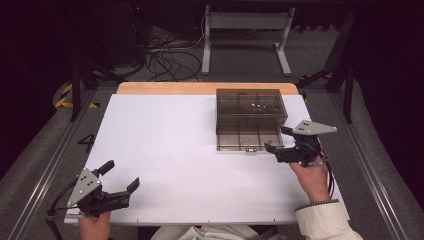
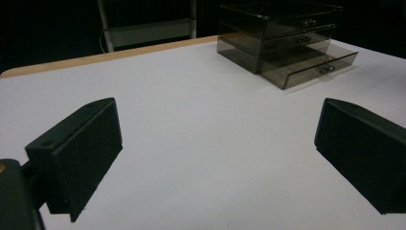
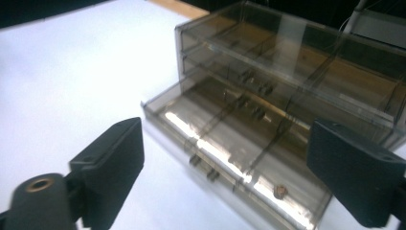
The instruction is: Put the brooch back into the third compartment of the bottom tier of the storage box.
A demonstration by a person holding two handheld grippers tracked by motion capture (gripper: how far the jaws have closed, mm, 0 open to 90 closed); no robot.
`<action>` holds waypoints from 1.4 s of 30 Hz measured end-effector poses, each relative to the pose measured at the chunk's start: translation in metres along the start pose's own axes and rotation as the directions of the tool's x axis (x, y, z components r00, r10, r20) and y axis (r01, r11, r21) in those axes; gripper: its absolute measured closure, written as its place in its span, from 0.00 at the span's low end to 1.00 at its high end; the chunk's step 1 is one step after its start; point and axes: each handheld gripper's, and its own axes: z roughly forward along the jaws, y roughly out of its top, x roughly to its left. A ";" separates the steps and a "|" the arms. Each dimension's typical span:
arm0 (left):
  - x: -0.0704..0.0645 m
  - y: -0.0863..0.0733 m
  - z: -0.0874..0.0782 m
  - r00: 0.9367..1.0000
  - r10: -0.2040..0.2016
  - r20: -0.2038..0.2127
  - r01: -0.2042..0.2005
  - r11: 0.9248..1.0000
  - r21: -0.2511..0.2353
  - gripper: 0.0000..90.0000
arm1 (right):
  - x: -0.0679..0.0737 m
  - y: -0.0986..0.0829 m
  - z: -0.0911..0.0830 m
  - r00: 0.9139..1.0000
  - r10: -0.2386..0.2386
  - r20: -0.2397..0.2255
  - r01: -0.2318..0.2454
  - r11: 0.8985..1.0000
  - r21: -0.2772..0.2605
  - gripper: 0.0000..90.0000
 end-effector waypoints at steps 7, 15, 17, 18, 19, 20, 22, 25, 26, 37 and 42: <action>-0.004 0.001 0.002 1.000 0.019 -0.005 -0.019 1.000 0.008 0.03 | 0.006 -0.023 -0.016 1.000 -0.016 -0.018 0.016 0.999 -0.039 0.10; -0.004 0.000 0.003 1.000 0.021 -0.005 -0.021 1.000 0.008 0.03 | 0.013 -0.048 -0.027 0.998 -0.048 -0.043 0.045 0.997 -0.059 0.09; -0.004 0.000 0.003 1.000 0.021 -0.004 -0.021 1.000 0.007 0.03 | 0.013 -0.055 -0.029 0.998 -0.049 -0.048 0.045 0.997 -0.069 0.09; -0.004 0.000 0.004 1.000 0.021 -0.005 -0.021 1.000 0.007 0.03 | 0.012 -0.058 -0.029 0.998 -0.043 -0.050 0.040 0.997 -0.069 0.08; -0.004 0.000 0.004 1.000 0.021 -0.005 -0.021 1.000 0.008 0.03 | 0.012 -0.061 -0.030 0.998 -0.035 -0.052 0.032 0.997 -0.067 0.08; -0.005 0.000 0.004 1.000 0.021 -0.004 -0.021 1.000 0.009 0.03 | 0.011 -0.064 -0.031 0.998 -0.028 -0.054 0.025 0.997 -0.069 0.07; -0.005 0.000 0.005 1.000 0.022 -0.002 -0.022 1.000 0.013 0.03 | 0.010 -0.069 -0.033 0.998 -0.015 -0.061 0.010 0.997 -0.073 0.06; -0.005 0.000 0.006 1.000 0.022 -0.006 -0.022 1.000 0.011 0.03 | 0.010 -0.078 -0.034 0.998 -0.004 -0.066 -0.001 0.997 -0.075 0.04; -0.005 0.000 0.006 1.000 0.023 -0.007 -0.023 1.000 0.014 0.03 | 0.010 -0.081 -0.034 0.998 -0.003 -0.069 -0.002 0.997 -0.073 0.03; -0.009 -0.002 0.011 0.999 0.036 0.000 -0.036 0.999 0.028 0.03 | 0.010 -0.111 -0.034 0.993 0.062 -0.103 -0.069 0.996 -0.060 0.00; -0.010 -0.002 0.013 0.999 0.038 0.003 -0.038 0.999 0.033 0.03 | 0.004 -0.107 -0.026 0.991 0.108 -0.076 -0.113 0.992 -0.054 0.00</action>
